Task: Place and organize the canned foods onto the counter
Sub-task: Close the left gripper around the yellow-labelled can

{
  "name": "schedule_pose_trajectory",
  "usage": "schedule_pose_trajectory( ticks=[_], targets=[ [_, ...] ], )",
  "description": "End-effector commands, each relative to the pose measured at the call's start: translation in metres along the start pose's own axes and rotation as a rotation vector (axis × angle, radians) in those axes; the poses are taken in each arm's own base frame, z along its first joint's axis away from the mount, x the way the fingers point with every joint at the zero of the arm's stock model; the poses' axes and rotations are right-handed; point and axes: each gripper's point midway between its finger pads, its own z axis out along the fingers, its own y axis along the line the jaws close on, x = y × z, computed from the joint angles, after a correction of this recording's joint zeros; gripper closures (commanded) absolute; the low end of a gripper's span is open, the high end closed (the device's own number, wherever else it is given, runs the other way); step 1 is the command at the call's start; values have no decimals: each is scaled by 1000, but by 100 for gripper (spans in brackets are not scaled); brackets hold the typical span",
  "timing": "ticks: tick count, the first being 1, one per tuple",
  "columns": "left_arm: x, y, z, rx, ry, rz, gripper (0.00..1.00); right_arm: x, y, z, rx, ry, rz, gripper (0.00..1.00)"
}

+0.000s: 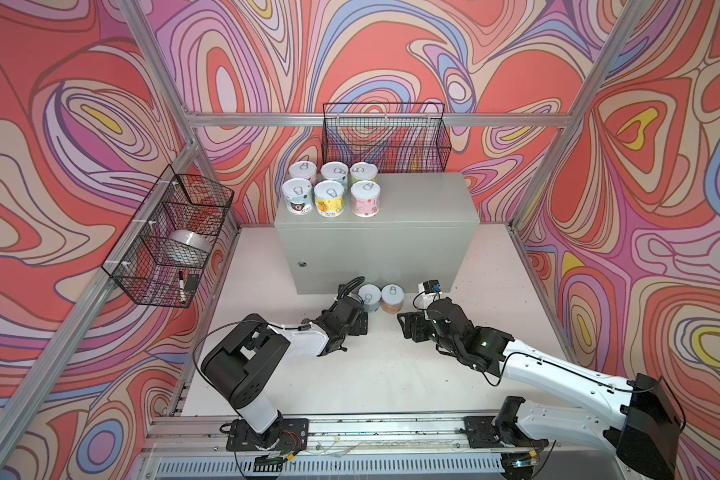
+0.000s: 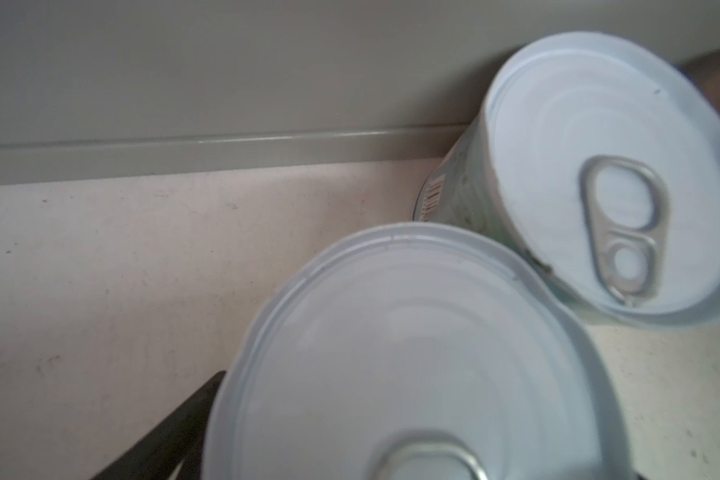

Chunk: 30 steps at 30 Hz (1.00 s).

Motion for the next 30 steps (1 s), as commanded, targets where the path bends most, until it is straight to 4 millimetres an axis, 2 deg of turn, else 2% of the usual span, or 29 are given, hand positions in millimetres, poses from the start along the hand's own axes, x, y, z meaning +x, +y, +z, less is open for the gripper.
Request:
schedule_pose_trajectory(
  ticks=[1,10,16,20,24,26,30],
  targets=[
    [-10,-4,6,12,-16,-37,3,8,-6,3,24,12,4,17],
    [-8,-3,14,6,0,-46,11,11,-9,4,32,15,5,17],
    [-11,-3,11,1,-4,-32,24,16,-9,8,29,21,7,17],
    [-13,-2,6,2,-9,-22,47,16,-8,8,25,26,5,17],
    [-16,-2,-1,5,-11,-7,85,14,-7,8,23,22,6,18],
    [-19,-1,-5,-1,-7,7,100,14,-6,8,22,26,16,18],
    [-21,3,-20,-4,0,34,100,14,-6,3,16,26,46,20]
  ],
)
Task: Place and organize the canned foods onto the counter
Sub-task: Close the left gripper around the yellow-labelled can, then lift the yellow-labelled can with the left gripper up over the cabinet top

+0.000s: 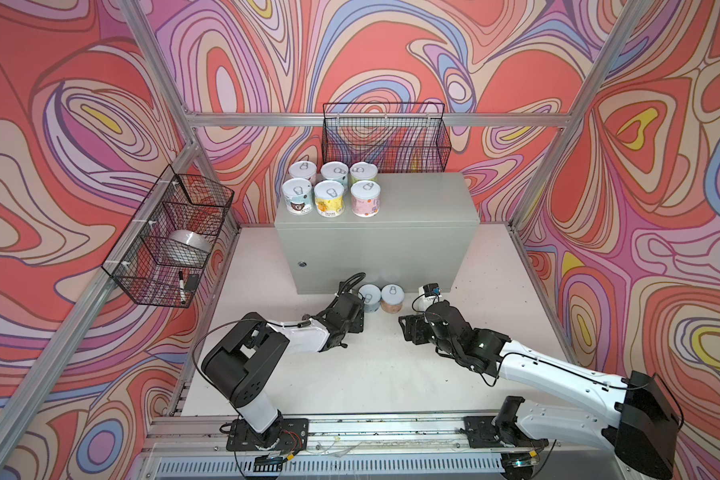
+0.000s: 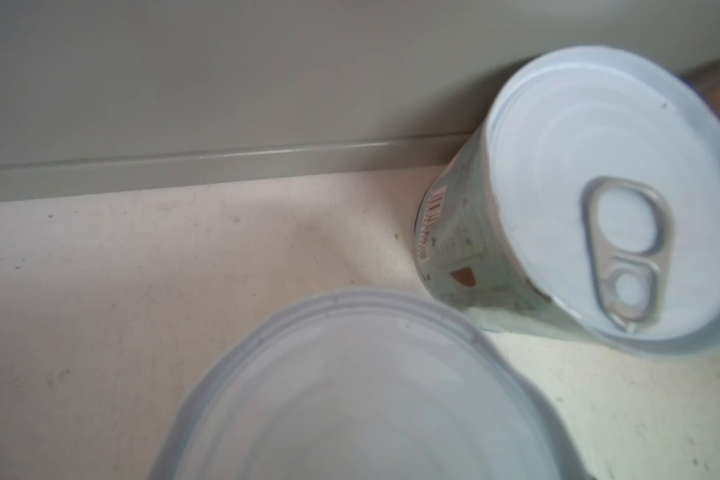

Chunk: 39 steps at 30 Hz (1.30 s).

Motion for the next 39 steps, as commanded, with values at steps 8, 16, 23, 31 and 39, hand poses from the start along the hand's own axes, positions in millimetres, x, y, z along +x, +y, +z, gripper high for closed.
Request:
schedule_pose_trajectory(
  ticks=[8,16,23,31,39],
  targets=[
    [-30,-9,-63,55,-55,79,100,9,3,-10,-16,19,4,22],
    [-47,-40,-108,124,-72,155,100,17,-3,-12,-5,28,-4,22],
    [-67,-58,-149,177,-77,218,100,15,-9,-18,6,7,3,22],
    [-86,-77,-185,277,-63,218,100,16,-10,-18,0,-4,17,22],
    [-107,-89,-219,331,-78,240,100,15,-11,-20,-3,-14,21,22]
  ],
)
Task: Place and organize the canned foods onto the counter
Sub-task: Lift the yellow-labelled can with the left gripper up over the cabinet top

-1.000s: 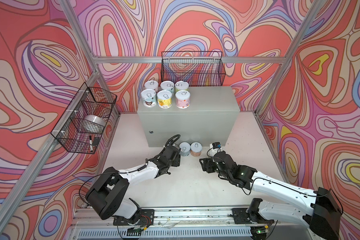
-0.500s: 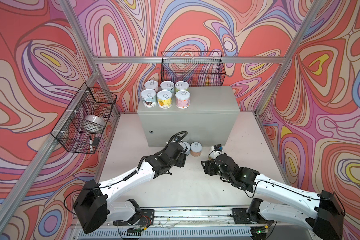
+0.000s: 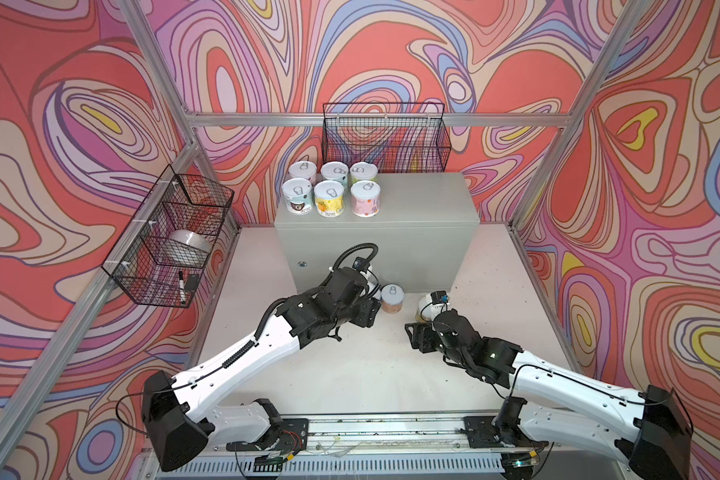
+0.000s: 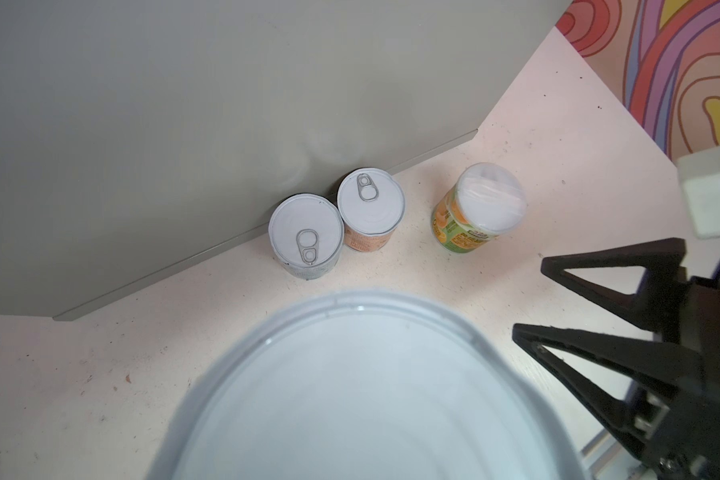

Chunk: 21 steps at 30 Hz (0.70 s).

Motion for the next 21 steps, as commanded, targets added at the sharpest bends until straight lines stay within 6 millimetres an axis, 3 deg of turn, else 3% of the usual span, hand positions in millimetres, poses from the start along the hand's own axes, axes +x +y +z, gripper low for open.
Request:
schedule_pose_trajectory(
  ticks=[1,21],
  targets=[
    [-25,-13,-29,52,-56,24,100,1,-2,-1,5,-14,7,22],
    [-100,-34,-90,66,-183,120,100,-4,6,5,-20,-28,15,22]
  ],
)
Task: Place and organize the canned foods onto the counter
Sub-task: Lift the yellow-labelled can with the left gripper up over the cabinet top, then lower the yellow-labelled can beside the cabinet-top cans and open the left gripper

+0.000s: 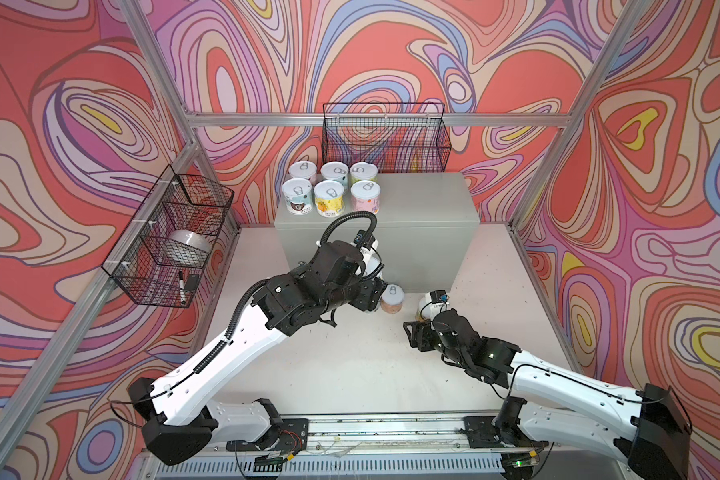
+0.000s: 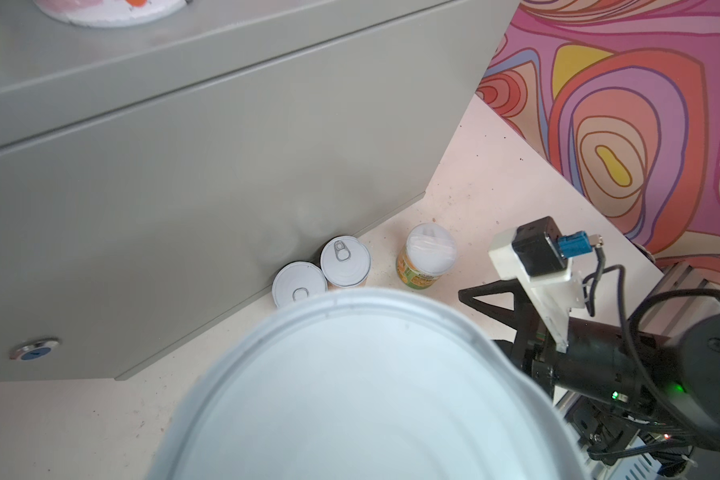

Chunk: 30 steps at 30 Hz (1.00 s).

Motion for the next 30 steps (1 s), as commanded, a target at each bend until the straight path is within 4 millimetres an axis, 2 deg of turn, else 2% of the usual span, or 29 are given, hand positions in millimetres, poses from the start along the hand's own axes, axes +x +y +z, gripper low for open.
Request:
schedule_pose_trajectory(
  ticks=[1,8,13,18,24,30],
  targets=[
    [-33,-6,-15,5,-74,33,100,-1,3,2,-8,-9,5,22],
    [-92,-21,-25,11,-134,98,100,-2,1,1,-4,-19,6,22],
    [-125,-29,-21,5,-167,135,100,-4,5,0,-20,-25,21,22],
    [-148,-23,-3,-84,-197,190,100,-13,8,-6,-27,-40,31,22],
    [-173,-18,22,-173,-279,216,100,-39,15,-21,-39,-114,30,22],
    [-201,-25,35,-187,-388,197,100,-59,24,-29,-46,-153,16,22]
  ],
)
